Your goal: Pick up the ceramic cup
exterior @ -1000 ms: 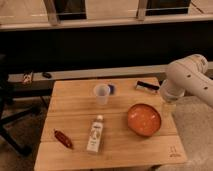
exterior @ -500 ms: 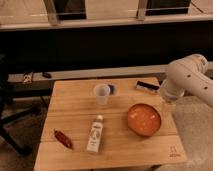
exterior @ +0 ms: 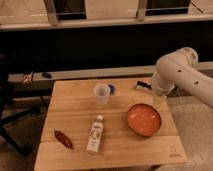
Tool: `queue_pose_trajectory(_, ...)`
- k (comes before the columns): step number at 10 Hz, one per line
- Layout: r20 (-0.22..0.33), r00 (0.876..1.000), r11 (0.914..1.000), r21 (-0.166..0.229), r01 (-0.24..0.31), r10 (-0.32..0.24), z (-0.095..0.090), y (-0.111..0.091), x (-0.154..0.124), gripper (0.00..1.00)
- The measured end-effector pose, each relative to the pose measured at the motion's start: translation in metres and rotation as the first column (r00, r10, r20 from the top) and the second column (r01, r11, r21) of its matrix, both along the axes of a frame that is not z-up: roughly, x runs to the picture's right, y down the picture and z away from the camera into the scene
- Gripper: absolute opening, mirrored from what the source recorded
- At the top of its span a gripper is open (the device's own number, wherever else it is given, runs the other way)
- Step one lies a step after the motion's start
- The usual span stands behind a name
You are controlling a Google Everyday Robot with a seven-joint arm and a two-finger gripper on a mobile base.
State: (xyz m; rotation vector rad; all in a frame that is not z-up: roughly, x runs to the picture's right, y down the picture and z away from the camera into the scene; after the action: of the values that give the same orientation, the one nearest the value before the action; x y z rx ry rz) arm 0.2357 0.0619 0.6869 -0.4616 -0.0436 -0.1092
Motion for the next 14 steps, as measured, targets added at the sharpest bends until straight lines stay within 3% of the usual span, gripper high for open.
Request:
queue_pose_trajectory(5, 0.052, 0.996, 0.9965, 0.047, 0.068, -0.071, 0.005, -0.028, -0.031, 0.80)
queue_pose_trajectory(8, 0.079, 0.991, 0.9925, 0.074, 0.098, -0.103, 0.011, -0.033, -0.038, 0.80)
queue_pose_trajectory(10, 0.114, 0.984, 0.9879, 0.091, 0.126, -0.136, 0.018, -0.038, -0.065, 0.80)
queue_pose_trajectory(14, 0.149, 0.972, 0.9790, 0.121, 0.164, -0.181, 0.027, -0.040, -0.080, 0.80)
